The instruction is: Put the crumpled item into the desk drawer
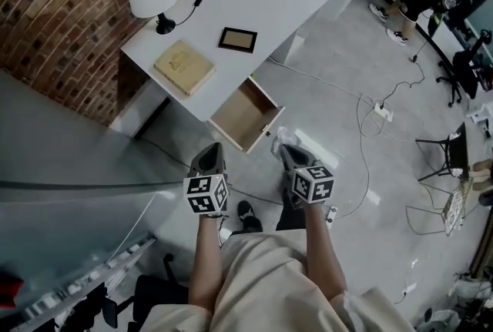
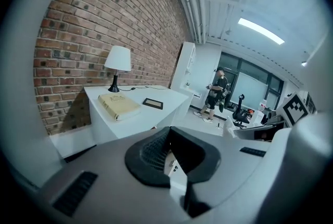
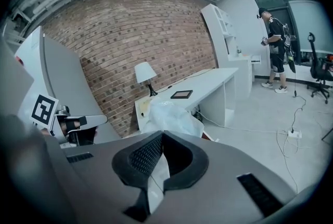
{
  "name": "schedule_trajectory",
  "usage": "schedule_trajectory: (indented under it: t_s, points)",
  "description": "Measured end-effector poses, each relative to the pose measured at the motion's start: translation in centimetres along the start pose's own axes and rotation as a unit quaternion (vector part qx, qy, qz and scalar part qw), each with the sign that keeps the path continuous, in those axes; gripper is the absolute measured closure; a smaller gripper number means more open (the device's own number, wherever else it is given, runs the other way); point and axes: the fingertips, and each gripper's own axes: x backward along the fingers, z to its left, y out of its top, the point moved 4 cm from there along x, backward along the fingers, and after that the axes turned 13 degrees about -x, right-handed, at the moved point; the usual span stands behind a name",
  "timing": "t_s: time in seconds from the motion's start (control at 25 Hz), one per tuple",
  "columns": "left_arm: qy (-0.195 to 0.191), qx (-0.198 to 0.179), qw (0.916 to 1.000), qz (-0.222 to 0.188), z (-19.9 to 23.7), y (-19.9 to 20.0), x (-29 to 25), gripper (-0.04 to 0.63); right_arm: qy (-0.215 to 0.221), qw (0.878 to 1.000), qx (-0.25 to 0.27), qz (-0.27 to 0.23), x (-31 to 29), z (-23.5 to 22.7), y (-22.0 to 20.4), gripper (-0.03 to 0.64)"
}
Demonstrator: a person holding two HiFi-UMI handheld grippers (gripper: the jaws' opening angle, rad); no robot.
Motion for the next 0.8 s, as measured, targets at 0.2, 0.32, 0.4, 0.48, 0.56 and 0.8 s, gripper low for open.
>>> schedule_trajectory:
  t_s: [0.2, 0.32, 0.4, 0.48, 0.56, 0.8]
  points:
    - [0.017, 0.01, 0.9998, -0.005, 2.1, 0.5, -0.2, 0.58, 0.016, 1.0, 0.003, 0.01, -3.4, 1.0, 0.9, 0.591]
    - [0.026, 0.01, 0.9996, -0.005, 2.9, 0.8, -0.4, 0.58, 0.029, 0.999, 0.012, 0.023, -5.7, 1.4, 1.7, 0.591]
    - [0.017, 0.008, 0.9998, -0.008, 2.9, 1.0, -0.6, 0.58, 0.033, 0.999, 0.013, 0.029, -6.9, 1.2, 2.4, 0.591]
    - [0.012, 0.005, 0.9999, -0.008, 2.8, 1.2, -1.3, 0.58, 0.036, 0.999, 0.013, 0.032, -8.1, 0.9, 3.3, 0.591]
    - [0.022, 0.007, 0.9997, -0.002, 3.2, 1.2, -2.2, 0.58, 0.046, 0.998, 0.023, 0.041, -9.6, 0.7, 4.0, 0.591]
    - [0.062, 0.0, 0.9977, 0.03, 3.0, 1.7, -5.6, 0.58, 0.079, 0.992, 0.045, 0.09, -13.7, -0.6, 6.7, 0.591]
